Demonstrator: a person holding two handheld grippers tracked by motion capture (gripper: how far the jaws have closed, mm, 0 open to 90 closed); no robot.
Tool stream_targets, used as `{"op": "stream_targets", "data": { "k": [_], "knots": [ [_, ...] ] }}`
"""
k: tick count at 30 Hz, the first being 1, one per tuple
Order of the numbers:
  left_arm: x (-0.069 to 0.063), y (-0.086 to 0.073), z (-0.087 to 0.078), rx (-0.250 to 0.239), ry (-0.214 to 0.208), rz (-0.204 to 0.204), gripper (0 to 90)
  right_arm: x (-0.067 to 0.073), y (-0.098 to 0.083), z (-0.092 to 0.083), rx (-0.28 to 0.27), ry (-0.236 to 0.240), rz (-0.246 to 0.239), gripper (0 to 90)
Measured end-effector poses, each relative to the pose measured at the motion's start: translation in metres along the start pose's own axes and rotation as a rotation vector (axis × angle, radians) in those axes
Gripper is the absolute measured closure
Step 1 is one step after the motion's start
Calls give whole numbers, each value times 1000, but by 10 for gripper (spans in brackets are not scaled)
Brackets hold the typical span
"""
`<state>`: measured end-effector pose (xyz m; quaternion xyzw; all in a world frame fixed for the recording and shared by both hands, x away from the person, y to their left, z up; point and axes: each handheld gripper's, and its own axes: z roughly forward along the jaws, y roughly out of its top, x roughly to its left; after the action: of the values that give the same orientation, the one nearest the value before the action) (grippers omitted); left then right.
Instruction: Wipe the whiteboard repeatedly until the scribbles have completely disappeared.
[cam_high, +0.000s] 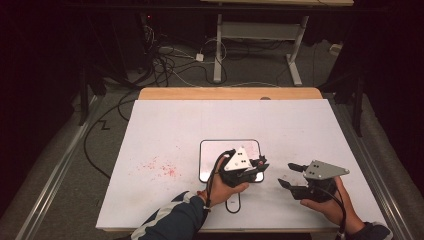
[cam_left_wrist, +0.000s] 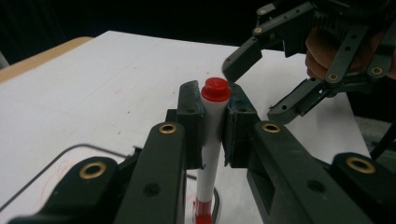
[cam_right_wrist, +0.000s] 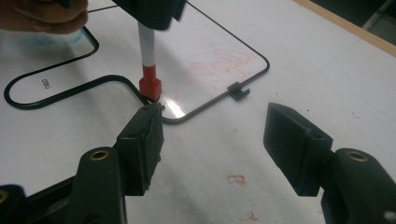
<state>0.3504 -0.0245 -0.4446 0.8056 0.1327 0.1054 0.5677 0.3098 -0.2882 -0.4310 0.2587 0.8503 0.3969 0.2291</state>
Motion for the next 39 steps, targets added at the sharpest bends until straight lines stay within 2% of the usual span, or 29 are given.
{"op": "stream_targets", "data": {
  "k": [1,4,8,10,11,12,13,14,17,18,20,22,26,27,28,29,30,32,35,39],
  "knots": [
    [3,3,6,9,2,13,780,1,0,0,-1,0,1,384],
    [15,5,10,9,36,6,781,1,0,-1,-2,1,-2,384],
    [35,8,17,6,79,-32,781,0,-1,-1,-2,2,-7,384],
    [39,7,20,-9,65,-71,781,-1,-1,-1,-3,0,-9,384],
    [36,7,22,-16,52,-79,781,-1,-1,-2,-2,0,-10,384],
    [32,8,23,-16,34,-70,781,-1,-2,-2,-2,-5,-7,384],
    [32,8,23,-16,34,-70,781,-2,-2,-3,-4,-4,-8,384],
    [22,8,25,-21,-6,-45,781,-2,-2,-3,-5,-4,-9,384],
    [11,7,26,-31,-47,-23,781,-2,-3,-4,-5,-8,-4,384],
    [11,7,26,-31,-47,-23,780,-2,-3,-4,-5,-6,-3,385],
    [8,7,25,-28,-45,12,780,-1,-3,-4,-5,-5,-6,384],
    [14,7,23,-18,-33,29,781,0,-2,-5,-4,-7,-10,384],
    [28,6,19,-13,18,28,781,0,-1,-4,-7,-6,-11,384],
    [39,4,16,-15,43,-3,781,0,-1,-4,-7,-6,-12,384],
    [39,4,16,-15,43,-3,781,0,-1,-4,-7,-5,-13,385],
    [42,2,14,-26,39,-38,781,0,-1,-4,-5,-5,-13,384],
    [41,0,13,-44,15,-69,781,0,-2,-3,-4,-4,-14,384],
    [34,0,14,-41,-28,-55,781,-1,-2,-3,-3,-2,-12,384],
    [18,4,17,-22,-79,-4,781,-1,-2,-3,-1,-2,-9,384],
    [18,6,17,-11,-76,6,781,0,-1,-3,-5,-4,-13,384]
  ]
}}
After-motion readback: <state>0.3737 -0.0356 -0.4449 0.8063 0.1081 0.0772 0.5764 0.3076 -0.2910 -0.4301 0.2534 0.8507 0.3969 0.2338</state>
